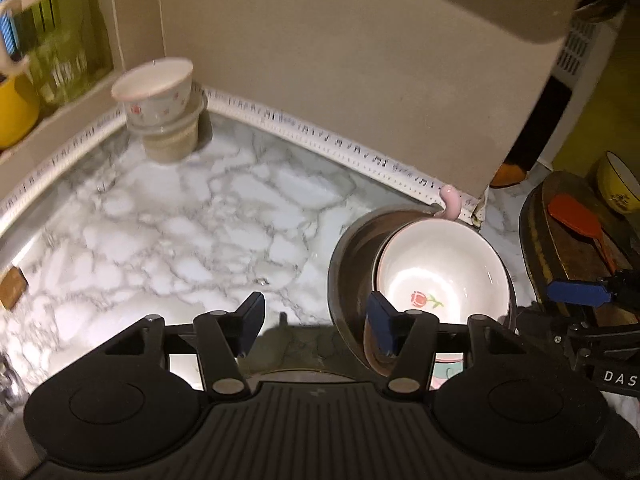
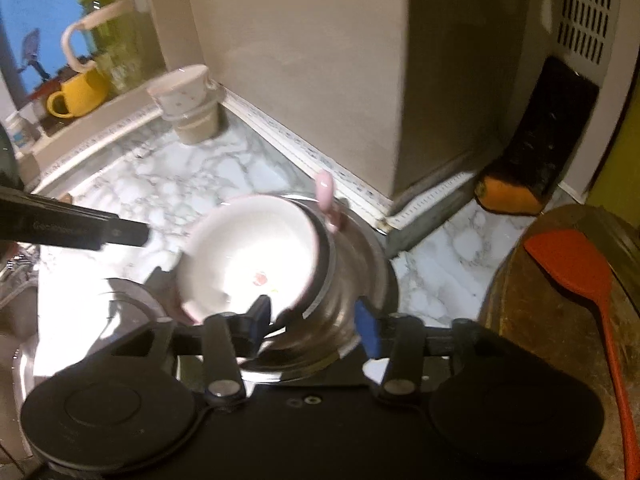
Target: Organize plates and bowls
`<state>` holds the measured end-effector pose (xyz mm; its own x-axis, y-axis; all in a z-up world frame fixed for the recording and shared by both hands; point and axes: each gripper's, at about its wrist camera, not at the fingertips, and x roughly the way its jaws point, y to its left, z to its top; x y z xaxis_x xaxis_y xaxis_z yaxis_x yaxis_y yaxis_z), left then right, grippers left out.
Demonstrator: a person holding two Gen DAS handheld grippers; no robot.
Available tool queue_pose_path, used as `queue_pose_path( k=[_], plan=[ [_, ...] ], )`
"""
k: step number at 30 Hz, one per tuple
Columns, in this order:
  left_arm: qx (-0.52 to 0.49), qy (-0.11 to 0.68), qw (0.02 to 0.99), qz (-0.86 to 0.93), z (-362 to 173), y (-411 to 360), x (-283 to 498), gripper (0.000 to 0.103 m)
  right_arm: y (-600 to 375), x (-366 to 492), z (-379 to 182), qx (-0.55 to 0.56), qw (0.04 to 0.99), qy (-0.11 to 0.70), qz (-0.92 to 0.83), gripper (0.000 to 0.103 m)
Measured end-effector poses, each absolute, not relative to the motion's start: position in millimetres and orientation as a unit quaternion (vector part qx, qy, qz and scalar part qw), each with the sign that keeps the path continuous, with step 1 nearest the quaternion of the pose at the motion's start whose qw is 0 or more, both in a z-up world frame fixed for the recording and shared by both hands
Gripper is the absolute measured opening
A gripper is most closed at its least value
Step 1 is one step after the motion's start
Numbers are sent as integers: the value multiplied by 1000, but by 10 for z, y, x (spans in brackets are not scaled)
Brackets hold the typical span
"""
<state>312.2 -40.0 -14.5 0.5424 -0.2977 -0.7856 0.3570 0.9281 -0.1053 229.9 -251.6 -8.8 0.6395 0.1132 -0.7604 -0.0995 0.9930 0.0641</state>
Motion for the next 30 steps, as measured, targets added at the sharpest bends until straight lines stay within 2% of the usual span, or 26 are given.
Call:
queue_pose_path(
  k=[2,4,6,8,11,14,19,25,30],
  plan=[
    [31,435,877,-201,-111,-365,3091,58,-2473,2263,-50,14,905,422,51,54],
    [33,425,880,-207,-70,-339,3060,67,-2424,2227,-6,17,905,422,50,60],
    [35,408,888,-210,-31,-317,3025,76,-2373,2178,35,13,908,417,45,72],
    [36,403,891,-208,-15,-323,3033,77,-2354,2142,63,15,910,412,47,82],
    [43,414,886,-205,-27,-375,3105,78,-2384,2128,74,20,911,409,50,86],
    [60,421,883,-199,-91,-451,3213,78,-2479,2168,42,30,912,404,55,97],
    [51,460,865,-193,-267,-526,3474,78,-2690,2327,-100,54,905,418,55,98],
    [59,466,864,-180,-403,-575,3686,78,-2930,2515,-250,73,899,430,45,97],
    [55,489,854,-169,-574,-521,3932,77,-3035,2677,-344,74,893,442,46,91]
  ],
)
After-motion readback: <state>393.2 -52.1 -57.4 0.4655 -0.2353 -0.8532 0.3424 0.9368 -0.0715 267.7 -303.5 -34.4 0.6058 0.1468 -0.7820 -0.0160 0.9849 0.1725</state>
